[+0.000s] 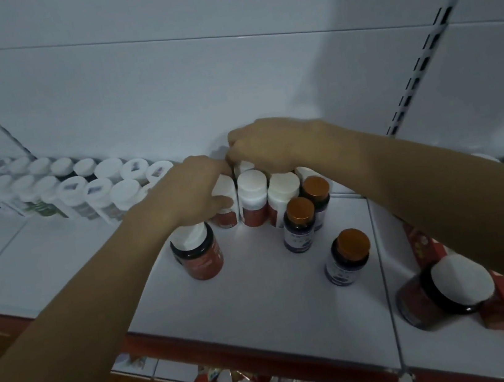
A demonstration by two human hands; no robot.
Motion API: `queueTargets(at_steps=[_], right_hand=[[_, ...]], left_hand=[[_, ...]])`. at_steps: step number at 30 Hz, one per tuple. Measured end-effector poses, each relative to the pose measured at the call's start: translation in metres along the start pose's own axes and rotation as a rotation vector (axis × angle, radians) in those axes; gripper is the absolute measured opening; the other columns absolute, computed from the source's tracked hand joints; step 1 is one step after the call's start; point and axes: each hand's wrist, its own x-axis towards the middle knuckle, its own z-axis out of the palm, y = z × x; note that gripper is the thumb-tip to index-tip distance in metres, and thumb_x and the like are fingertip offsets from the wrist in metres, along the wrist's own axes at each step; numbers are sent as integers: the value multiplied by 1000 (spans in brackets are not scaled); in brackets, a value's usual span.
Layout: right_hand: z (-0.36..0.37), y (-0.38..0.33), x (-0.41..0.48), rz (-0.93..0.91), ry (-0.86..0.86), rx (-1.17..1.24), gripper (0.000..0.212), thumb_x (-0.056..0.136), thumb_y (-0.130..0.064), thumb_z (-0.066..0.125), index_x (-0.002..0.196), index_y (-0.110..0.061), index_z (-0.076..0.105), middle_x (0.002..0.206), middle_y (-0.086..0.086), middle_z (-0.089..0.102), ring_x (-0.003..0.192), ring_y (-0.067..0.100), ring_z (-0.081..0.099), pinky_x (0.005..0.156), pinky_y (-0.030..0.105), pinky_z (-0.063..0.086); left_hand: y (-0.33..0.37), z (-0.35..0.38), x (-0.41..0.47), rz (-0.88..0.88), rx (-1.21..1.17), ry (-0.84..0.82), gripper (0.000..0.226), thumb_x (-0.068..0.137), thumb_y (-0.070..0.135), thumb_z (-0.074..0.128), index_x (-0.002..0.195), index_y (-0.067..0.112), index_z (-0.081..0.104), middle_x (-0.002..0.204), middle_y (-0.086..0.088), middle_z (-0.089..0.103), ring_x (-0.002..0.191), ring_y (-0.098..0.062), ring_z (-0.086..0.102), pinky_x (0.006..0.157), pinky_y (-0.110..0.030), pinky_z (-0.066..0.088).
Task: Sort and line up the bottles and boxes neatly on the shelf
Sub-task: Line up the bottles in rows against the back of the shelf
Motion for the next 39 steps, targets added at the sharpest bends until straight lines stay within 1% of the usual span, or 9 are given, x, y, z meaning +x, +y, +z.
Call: queueTargets(at_steps=[13,16,21,24,26,28,31,35,39], right_hand=[[9,20,-43,25,-79,-38,34,92,-4,62,122,-20,59,115,0,51,89,19,50,77,34,45],[13,27,-58,31,-63,-8,31,89,-2,62,117,-16,62,114,2,54,97,23,57,82,37,49],[16,40,-94,80,109,229,48,93,-9,66,139,-20,55,128,10,57,115,31,57,96,49,48],[10,35,-133,161,256,314,23,98,-20,62,121,-19,62,109,4,58,95,21,57,86,40,47],[4,16,-161,118,217,380,17,99,-34,62,111,-23,65,95,-8,61,81,6,54,78,30,45],[4,-6,-180,60,77,474,19,97,-43,63,108,-29,67,90,-14,63,80,1,58,75,27,49],[19,-28,-190,30,-100,512,29,91,-45,69,118,-33,66,102,-15,61,90,4,57,82,30,50],[40,-41,-193,7,-61,476,31,89,-29,74,118,-31,62,118,-14,48,106,11,51,89,35,50],[18,-27,-197,20,-87,478,25,84,-30,70,103,-42,59,101,-19,55,94,6,55,84,36,51]], left_hand=[[48,19,12,128,-138,75,39,86,32,78,122,22,65,114,-6,63,105,-26,61,85,-36,49],[64,26,14,167,-199,99,38,85,29,78,120,22,65,114,-6,62,101,-26,62,84,-38,52],[79,30,12,176,-255,105,44,88,28,75,129,25,61,114,-7,60,101,-27,61,85,-43,53],[81,31,-3,132,-291,266,39,90,28,73,127,26,61,117,-1,56,88,-18,63,80,-41,54],[87,34,-15,167,-313,409,26,91,25,71,116,26,65,111,5,56,77,-11,59,73,-40,54],[96,40,-21,289,-358,326,19,91,26,70,110,28,67,108,8,57,79,-9,59,73,-42,54],[103,53,-20,433,-315,119,32,89,25,72,118,32,62,119,9,53,96,-15,61,77,-44,55],[105,51,-16,478,-223,137,25,87,27,69,106,31,54,108,13,50,92,-15,56,67,-45,52],[101,41,-19,553,-135,123,25,89,33,69,107,23,55,105,9,53,91,-21,59,63,-43,50]])
